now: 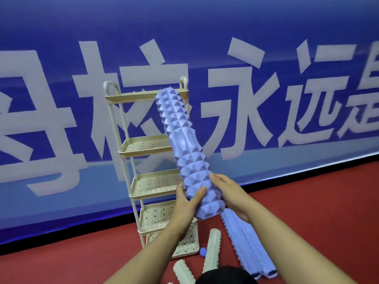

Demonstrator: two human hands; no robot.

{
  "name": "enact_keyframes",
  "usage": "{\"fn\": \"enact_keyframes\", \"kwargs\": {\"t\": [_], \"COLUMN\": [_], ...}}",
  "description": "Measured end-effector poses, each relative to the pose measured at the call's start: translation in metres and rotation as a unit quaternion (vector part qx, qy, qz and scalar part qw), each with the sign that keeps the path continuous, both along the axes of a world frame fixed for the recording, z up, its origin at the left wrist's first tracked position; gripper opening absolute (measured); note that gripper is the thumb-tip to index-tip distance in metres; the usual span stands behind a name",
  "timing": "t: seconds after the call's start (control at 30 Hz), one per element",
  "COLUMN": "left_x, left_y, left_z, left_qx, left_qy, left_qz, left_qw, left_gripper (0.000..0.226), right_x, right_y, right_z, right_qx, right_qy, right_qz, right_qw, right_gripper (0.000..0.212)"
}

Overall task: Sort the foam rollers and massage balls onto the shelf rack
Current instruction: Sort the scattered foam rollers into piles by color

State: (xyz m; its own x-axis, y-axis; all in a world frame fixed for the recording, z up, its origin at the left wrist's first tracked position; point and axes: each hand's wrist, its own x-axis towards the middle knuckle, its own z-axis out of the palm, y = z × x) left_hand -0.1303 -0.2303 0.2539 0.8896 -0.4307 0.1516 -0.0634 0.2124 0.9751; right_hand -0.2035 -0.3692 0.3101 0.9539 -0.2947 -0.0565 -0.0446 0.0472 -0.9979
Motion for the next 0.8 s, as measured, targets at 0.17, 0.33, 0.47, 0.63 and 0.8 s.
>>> {"fn": "enact_keyframes", "kwargs": {"t": [0.17, 0.33, 0.47, 0.63, 0.8], "left_x": [-0.008, -0.013, -0.019, -0.015, -0.005], "left_y": [-0.041, -0.075, -0.101, -0.132, -0.170], "left_z": [-0.012, -0.024, -0.034, -0.044, -0.079], "left_qx": [-0.015, -0.007, 0.016, 0.079, 0.094], "left_qy": [0.033, 0.045, 0.044, 0.029, 0.043], "left_qz": [-0.067, -0.112, -0.159, -0.212, -0.252], "left_qw": [0.997, 0.993, 0.986, 0.974, 0.962], "left_gripper": [0.073, 0.072, 0.063, 0.054, 0.039], "right_x": [-0.027, -0.043, -0.049, -0.045, -0.040], "right_y": [-0.034, -0.074, -0.099, -0.142, -0.188], "right_z": [-0.017, -0.043, -0.063, -0.095, -0.128], "right_qx": [0.150, 0.183, 0.243, 0.234, 0.162], "right_qy": [0.052, 0.086, 0.058, 0.030, 0.059], "right_qz": [0.031, 0.041, 0.013, -0.018, -0.035], "right_qw": [0.987, 0.978, 0.968, 0.972, 0.984], "right_gripper": [0.052, 0.056, 0.053, 0.057, 0.050]}}
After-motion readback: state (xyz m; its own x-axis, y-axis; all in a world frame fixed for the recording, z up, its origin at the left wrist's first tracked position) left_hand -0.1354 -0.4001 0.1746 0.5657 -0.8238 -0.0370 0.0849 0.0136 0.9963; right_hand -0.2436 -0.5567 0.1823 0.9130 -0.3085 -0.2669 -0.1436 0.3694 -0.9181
